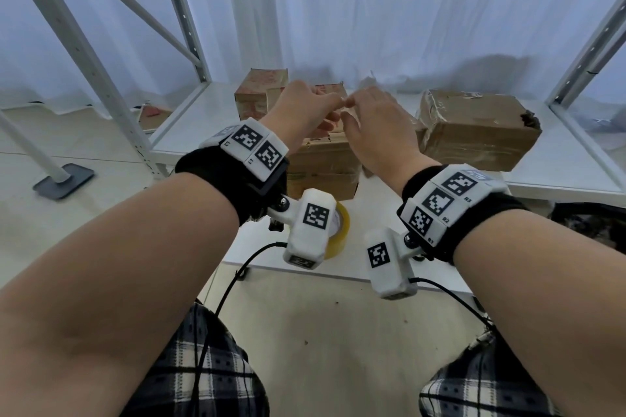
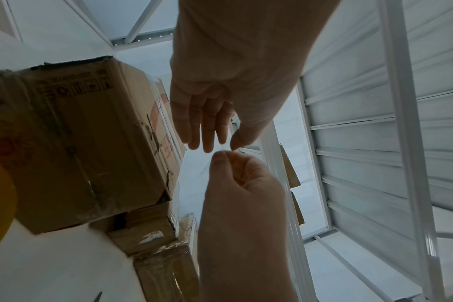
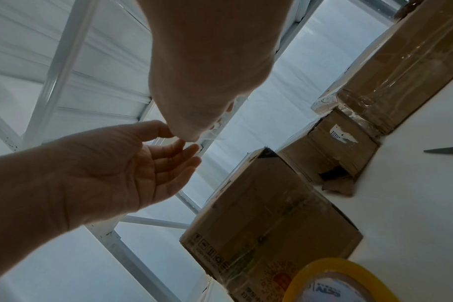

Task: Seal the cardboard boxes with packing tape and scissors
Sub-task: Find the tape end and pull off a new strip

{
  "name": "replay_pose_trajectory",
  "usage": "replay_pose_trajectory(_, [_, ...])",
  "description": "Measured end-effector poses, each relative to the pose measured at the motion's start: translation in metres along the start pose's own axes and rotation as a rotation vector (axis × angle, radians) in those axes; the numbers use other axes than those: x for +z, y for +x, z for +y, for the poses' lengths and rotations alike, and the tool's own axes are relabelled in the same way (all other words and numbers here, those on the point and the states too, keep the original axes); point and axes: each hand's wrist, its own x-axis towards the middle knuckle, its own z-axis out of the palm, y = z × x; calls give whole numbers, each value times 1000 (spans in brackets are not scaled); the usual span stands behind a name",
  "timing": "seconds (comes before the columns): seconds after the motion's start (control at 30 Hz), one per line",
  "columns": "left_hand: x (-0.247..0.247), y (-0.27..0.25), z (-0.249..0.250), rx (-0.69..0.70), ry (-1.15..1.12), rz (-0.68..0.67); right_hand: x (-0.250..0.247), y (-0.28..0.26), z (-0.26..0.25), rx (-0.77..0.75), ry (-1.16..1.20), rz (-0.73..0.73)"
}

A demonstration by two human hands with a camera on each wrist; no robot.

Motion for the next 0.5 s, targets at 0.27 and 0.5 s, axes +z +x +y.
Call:
replay_pose_trajectory(0.27, [-4, 2, -2, -79, 41, 36, 1, 0, 2, -10, -11, -15])
replay_pose_trajectory(0.5, [-1, 2, -4, -56, 184, 44, -2, 1, 2, -4, -28, -34])
